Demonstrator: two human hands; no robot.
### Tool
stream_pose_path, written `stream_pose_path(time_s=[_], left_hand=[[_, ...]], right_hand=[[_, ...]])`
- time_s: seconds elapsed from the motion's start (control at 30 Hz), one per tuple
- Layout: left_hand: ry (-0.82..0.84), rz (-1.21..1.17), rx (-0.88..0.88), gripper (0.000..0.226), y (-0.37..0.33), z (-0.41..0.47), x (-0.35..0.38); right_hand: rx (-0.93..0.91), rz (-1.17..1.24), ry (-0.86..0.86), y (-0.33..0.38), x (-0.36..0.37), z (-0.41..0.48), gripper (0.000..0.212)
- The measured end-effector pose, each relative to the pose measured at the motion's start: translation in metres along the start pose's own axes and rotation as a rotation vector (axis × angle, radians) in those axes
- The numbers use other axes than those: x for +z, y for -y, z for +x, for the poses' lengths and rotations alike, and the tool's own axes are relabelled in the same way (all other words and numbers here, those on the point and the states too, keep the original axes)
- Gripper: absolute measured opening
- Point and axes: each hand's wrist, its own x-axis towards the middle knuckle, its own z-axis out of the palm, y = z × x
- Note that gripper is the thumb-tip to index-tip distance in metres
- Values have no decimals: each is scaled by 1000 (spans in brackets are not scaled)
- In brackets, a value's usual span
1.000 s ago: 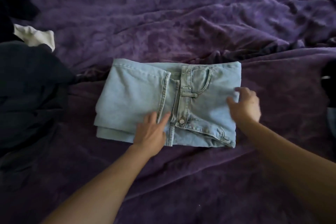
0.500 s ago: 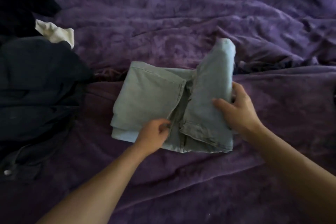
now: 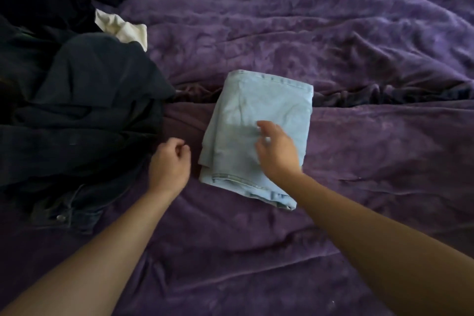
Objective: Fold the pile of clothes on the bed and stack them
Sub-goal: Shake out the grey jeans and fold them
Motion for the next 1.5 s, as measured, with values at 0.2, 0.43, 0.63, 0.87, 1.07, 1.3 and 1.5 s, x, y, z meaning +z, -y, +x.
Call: stream_pose_path(time_s=[0.2, 0.43, 0.63, 0.87, 1.07, 1.3, 1.5], left_hand=[[97, 195, 199, 57, -70, 23, 49], [140, 548, 347, 72, -37, 56, 107], [51, 491, 430, 70, -35, 47, 104], [149, 407, 470, 65, -42, -39, 77], [306, 420, 449, 63, -46, -173, 80], [343, 488, 493, 66, -80, -319, 96], [290, 436, 584, 66, -148, -429, 98]], right_hand=[[264, -389, -127, -84, -44, 6, 60], [247, -191, -185, -84, 11, 35, 73], [310, -134, -236, -83, 16, 23, 73], [340, -143, -230, -85, -3, -73, 71], [460, -140, -211, -121, -46, -210, 69], [507, -155, -234, -166, -112, -344, 69], [471, -132, -332, -192, -203, -431, 66]])
